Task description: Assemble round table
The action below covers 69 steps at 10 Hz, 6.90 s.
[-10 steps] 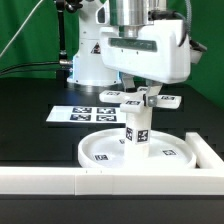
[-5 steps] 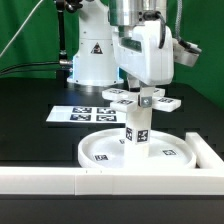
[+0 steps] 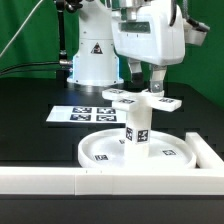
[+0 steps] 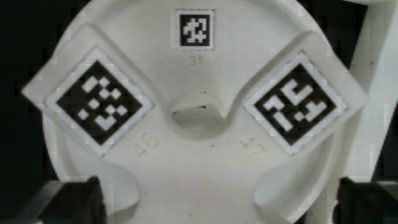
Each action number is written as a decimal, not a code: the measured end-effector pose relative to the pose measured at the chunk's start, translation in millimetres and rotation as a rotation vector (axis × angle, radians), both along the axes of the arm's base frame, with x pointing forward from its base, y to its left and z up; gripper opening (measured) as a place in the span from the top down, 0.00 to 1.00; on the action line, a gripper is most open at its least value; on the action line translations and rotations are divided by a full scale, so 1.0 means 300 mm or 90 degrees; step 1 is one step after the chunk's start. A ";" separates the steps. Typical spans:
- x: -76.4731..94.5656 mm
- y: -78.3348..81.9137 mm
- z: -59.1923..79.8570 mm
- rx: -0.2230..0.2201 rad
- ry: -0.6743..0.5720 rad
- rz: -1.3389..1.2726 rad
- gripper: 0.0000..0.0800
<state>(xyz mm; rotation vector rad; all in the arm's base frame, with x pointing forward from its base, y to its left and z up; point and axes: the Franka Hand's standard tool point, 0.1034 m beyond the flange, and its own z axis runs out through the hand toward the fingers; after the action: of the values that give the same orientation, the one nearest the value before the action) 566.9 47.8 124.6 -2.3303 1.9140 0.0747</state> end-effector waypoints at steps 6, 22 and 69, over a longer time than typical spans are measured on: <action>0.001 -0.003 -0.016 -0.022 -0.039 0.368 0.19; 0.034 -0.025 -0.018 -0.077 -0.079 1.287 0.19; -0.045 -0.044 -0.078 -0.129 -0.018 1.209 0.45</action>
Offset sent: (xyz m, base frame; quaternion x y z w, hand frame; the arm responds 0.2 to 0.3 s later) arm 0.0017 -0.0004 -0.0073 -0.0095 0.0268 -0.3052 0.9519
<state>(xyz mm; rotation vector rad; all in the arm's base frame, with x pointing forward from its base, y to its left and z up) 553.3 34.5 101.2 -3.1180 -0.8349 0.0033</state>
